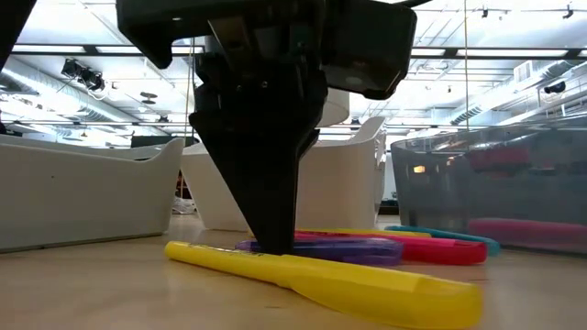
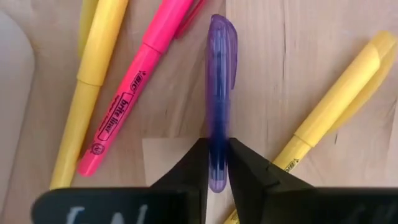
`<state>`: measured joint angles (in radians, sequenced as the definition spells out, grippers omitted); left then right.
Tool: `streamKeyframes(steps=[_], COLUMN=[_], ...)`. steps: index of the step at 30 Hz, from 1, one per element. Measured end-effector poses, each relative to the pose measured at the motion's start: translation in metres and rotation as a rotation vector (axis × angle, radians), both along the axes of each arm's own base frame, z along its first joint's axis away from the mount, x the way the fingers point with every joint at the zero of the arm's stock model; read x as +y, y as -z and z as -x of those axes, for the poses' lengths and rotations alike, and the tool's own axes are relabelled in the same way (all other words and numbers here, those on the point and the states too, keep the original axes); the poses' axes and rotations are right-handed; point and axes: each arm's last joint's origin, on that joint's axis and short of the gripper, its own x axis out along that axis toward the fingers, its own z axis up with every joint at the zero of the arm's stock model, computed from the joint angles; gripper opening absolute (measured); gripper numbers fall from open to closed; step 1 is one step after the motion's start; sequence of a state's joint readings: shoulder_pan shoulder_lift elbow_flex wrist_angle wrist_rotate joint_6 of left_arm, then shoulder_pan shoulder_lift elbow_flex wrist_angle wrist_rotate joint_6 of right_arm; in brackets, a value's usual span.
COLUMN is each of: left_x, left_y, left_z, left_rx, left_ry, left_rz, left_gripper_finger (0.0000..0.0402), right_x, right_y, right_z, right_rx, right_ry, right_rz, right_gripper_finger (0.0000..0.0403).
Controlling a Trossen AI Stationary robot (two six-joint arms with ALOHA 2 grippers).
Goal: Pick & Place Markers
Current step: Put the purple pen in the black bin
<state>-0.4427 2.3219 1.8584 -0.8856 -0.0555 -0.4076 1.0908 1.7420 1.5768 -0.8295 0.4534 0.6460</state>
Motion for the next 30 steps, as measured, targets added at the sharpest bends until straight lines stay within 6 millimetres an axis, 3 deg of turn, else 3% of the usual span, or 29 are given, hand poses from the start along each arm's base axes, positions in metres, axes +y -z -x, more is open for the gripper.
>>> streamKeyframes(steps=[12,23,30], left_x=[0.0,0.0,-0.01], left_y=[-0.004,-0.021,-0.029], left_z=[-0.002,-0.003,0.003], left_rx=[-0.019,-0.001,0.002], left_ry=[-0.014,-0.036,-0.016], left_rz=[-0.022,-0.044,-0.079], left_gripper_finger=[0.004,0.0035,0.0035], right_x=[0.0,0.0,-0.001], right_y=[0.0,0.0,0.0], right_z=[0.0,0.0,0.0], right_rx=[0.0,0.0,-0.013], right_ry=[0.0,-0.001,0.032], right_rz=[0.001,0.002,-0.005], right_gripper_finger=[0.0137,0.0137,0.0137])
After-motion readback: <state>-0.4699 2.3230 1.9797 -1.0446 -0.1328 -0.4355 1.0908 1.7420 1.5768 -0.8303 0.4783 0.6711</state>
